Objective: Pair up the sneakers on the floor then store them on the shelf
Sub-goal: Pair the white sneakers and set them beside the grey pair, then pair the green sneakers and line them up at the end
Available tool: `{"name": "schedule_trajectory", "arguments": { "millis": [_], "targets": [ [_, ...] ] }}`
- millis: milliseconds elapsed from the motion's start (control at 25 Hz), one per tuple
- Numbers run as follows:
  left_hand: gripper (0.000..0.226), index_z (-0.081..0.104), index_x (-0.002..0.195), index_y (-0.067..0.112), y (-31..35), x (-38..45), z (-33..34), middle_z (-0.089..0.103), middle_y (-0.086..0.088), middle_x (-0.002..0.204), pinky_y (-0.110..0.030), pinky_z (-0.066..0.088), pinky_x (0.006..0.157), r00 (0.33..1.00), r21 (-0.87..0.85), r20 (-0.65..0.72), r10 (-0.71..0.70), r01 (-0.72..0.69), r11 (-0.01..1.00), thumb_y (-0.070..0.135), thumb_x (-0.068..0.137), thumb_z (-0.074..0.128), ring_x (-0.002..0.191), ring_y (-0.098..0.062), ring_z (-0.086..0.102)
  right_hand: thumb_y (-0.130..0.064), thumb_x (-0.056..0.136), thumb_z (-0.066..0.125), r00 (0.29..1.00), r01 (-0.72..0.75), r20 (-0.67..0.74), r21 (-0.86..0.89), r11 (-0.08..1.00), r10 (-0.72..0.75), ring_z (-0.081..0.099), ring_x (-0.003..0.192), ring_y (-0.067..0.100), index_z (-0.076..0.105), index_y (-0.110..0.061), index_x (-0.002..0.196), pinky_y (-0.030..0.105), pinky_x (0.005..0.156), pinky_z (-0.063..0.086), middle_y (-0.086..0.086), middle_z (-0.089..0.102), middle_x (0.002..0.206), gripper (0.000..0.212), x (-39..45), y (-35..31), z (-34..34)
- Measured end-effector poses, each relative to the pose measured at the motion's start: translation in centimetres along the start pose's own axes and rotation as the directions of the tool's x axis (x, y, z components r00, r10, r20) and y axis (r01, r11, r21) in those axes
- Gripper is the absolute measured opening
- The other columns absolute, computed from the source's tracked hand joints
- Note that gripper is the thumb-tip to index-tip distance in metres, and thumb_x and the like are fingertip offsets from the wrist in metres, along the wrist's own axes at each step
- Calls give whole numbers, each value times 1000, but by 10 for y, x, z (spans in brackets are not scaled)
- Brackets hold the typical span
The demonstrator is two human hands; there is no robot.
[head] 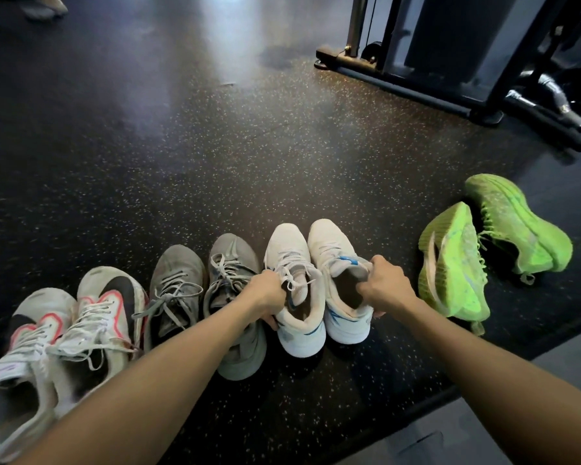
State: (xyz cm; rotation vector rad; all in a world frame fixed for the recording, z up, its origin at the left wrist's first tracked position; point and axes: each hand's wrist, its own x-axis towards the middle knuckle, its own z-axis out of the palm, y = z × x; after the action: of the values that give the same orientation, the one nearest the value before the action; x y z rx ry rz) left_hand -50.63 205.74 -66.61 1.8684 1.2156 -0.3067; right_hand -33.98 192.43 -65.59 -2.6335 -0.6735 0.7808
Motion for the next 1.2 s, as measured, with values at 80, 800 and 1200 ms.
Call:
{"name": "schedule_trajectory", "arguments": {
  "millis": [80, 800, 1200],
  "targets": [
    [26, 62, 104, -11, -2, 2, 0, 70, -26, 91, -52, 60, 60, 1000, -48, 29, 13, -12, 999, 1, 88, 45, 72, -38, 73, -20, 80, 57, 998, 54, -27, -83, 995, -56, 64, 86, 33, 44, -18, 100, 44, 72, 60, 11, 58, 102, 24, 1, -1, 3],
    [57, 35, 135, 13, 143, -19, -31, 39, -16, 138, -48, 37, 105, 929, 532, -157, 337, -208, 821, 32, 87, 58, 128, -37, 36, -37, 87, 55, 963, 159, -226, 43, 986, -146, 59, 108, 31, 52, -10, 119, 38, 94, 48, 13, 63, 119, 42, 30, 38, -123],
    [50, 47, 129, 15, 266, -13, 81, 49, -12, 129, -48, 42, 101, 876, 543, -112, 469, -342, 767, 45, 90, 56, 122, -33, 43, -44, 88, 53, 917, 82, -393, 15, 997, -69, 57, 110, 37, 49, -11, 124, 43, 94, 48, 18, 59, 125, 49, 82, 158, -255]
  ]
}}
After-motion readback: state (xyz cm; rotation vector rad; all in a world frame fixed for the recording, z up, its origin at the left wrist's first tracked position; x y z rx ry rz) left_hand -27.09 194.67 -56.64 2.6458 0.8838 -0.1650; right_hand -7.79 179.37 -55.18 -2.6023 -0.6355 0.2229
